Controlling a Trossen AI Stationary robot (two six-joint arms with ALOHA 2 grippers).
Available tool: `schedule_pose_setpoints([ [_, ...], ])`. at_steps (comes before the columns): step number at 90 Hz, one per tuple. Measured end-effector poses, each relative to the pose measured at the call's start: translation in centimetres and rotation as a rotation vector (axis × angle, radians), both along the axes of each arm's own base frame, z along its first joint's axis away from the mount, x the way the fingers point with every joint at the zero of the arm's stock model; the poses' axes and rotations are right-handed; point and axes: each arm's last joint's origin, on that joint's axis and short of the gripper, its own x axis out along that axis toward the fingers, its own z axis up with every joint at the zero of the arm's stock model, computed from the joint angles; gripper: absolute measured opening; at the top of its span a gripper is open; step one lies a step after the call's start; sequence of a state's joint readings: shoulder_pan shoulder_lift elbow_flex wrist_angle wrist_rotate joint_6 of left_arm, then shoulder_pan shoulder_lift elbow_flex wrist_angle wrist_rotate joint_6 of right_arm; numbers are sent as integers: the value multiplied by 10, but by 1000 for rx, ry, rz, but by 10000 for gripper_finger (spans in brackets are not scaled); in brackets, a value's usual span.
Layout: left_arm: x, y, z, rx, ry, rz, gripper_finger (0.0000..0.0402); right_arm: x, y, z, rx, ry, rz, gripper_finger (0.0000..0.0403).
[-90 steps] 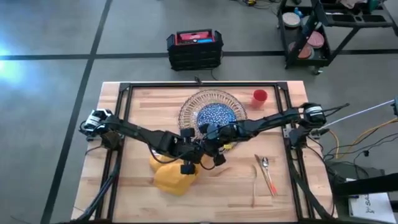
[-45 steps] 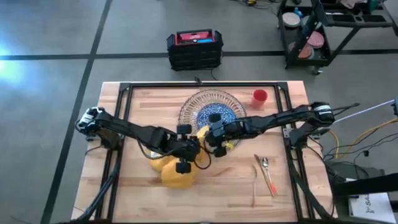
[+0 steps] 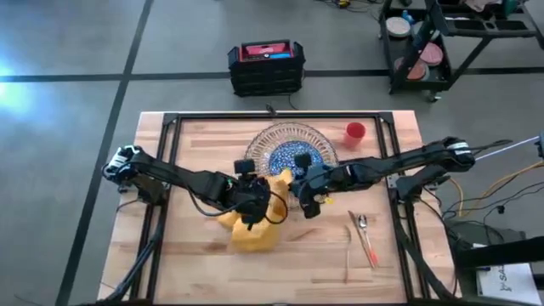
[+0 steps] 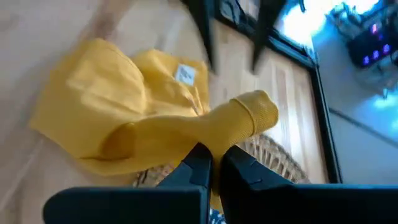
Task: Set table place
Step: Fold the yellow table napkin
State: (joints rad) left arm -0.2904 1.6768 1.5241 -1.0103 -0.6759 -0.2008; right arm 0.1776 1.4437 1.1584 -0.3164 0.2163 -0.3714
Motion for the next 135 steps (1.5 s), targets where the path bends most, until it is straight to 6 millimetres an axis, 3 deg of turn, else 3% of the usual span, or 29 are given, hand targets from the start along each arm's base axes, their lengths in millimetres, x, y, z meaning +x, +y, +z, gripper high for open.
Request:
schedule_pose_setpoints([
  [17, 4, 8, -18, -43, -15, 30, 164, -5, 14, 4, -34, -9, 38, 0],
  [35, 14, 3, -51, -175, -70, -138, 187, -8, 19, 1, -34, 20, 50, 0],
  [67, -4, 19, -105, -202, 33, -76, 201, -8, 19, -1, -11, 34, 31, 0],
  [93, -6, 27, -111, -242, 19, -20, 180, -8, 19, -2, 8, 35, 19, 0],
  [111, -16, 38, -119, -222, 118, 55, 148, -9, 19, -5, 9, 44, 17, 0],
  [135, -20, 36, -121, -352, 172, 26, 124, -12, 18, -18, 2, 81, 14, 0],
])
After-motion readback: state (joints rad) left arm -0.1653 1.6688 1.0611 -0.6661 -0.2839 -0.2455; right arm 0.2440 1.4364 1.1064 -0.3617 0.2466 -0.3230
